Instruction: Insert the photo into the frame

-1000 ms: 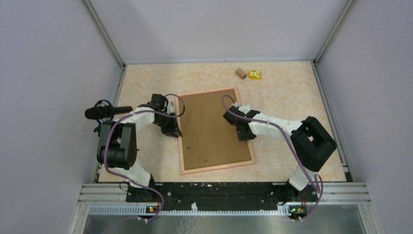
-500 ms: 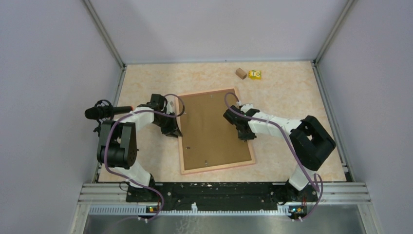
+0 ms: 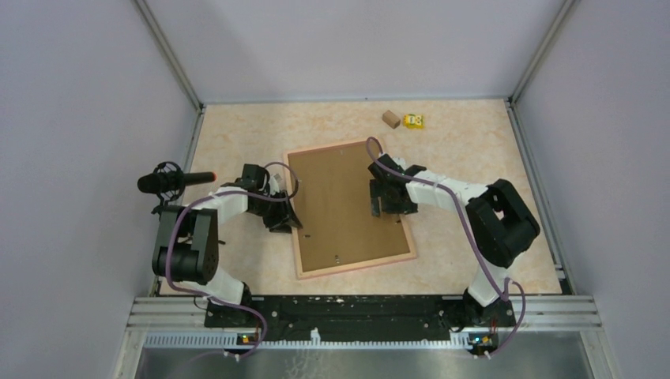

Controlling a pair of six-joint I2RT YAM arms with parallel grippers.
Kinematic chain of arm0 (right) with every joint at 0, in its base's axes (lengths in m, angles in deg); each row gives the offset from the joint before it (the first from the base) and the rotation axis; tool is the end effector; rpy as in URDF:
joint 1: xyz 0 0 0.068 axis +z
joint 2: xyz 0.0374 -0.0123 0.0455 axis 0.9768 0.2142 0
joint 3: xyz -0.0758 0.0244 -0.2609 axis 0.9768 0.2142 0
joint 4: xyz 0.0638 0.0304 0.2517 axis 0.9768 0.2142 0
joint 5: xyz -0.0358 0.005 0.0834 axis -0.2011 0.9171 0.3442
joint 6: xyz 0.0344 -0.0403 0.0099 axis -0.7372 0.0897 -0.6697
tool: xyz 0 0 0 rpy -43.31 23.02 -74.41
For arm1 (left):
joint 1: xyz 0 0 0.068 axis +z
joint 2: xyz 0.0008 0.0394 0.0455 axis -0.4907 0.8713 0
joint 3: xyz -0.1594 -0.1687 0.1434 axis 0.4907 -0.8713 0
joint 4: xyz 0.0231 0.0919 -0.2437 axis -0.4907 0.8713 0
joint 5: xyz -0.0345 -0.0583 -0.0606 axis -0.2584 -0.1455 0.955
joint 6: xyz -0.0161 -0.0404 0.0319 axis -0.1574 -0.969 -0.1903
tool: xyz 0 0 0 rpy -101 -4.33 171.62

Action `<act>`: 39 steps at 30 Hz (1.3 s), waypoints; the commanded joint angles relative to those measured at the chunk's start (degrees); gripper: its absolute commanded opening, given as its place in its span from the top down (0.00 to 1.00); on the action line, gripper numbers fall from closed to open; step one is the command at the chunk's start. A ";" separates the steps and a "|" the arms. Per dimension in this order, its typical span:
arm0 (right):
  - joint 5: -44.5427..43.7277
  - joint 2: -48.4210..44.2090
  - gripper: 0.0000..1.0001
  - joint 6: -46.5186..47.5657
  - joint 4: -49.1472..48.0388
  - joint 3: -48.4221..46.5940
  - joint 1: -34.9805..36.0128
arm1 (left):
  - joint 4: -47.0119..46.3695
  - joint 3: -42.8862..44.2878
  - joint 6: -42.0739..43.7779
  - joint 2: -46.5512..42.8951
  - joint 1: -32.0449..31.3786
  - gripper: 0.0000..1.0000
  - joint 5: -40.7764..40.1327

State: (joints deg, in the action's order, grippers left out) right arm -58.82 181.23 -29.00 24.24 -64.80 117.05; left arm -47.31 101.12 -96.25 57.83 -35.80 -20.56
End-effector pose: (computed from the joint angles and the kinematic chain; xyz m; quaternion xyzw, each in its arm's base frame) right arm 0.2635 0.2052 0.1734 -0.0326 0.9780 -0.0012 0.2061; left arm 0.2665 -0.0476 0.1449 -0.1075 0.9500 -0.2824 0.0787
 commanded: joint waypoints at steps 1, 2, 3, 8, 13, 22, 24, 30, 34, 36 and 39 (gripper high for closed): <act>5.28 4.88 0.20 2.09 -11.38 -3.01 -1.89 | -2.32 -4.92 -4.80 -2.19 -5.60 0.53 3.75; 6.34 5.60 0.20 2.67 -11.75 -3.86 -2.37 | -2.96 -5.68 -5.97 -2.94 -7.24 0.53 3.91; 7.13 6.48 0.20 3.31 -12.03 -4.74 -2.82 | -3.93 -6.46 -7.35 -3.87 -8.79 0.53 3.90; 11.91 11.93 0.19 8.34 -12.90 -11.32 -3.62 | -9.57 -11.14 -16.07 -8.82 -21.44 0.48 2.74; 20.63 16.64 0.18 12.34 -17.89 -19.04 -4.01 | -18.95 -12.79 -26.94 -10.02 -35.89 0.41 1.74; 17.09 22.99 0.15 11.36 -4.05 -38.89 -8.43 | -26.17 1.25 -22.05 1.65 -45.96 0.17 2.57; 12.01 22.20 0.15 11.74 2.70 -41.93 -9.26 | -29.29 4.16 -20.87 3.18 -45.97 0.15 5.06; 1.21 15.48 0.15 8.91 15.15 -39.93 -9.54 | -28.93 10.98 -12.12 1.50 -46.50 0.08 10.28; 2.94 8.57 0.18 2.72 14.24 -27.24 -9.42 | -21.12 13.12 -2.79 -4.45 -46.46 0.02 5.72; 7.02 3.97 0.19 0.06 9.14 -18.01 -9.30 | -17.05 14.12 1.82 -7.89 -46.34 0.01 1.24; 10.63 -2.70 0.21 -4.36 2.07 -4.57 -8.62 | -10.59 16.64 7.45 -12.74 -46.28 0.01 -8.42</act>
State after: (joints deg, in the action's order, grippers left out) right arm -52.70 186.43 -25.92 31.98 -81.50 107.56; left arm -65.59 113.12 -99.76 52.34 -82.05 -17.96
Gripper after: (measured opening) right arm 0.799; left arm 0.987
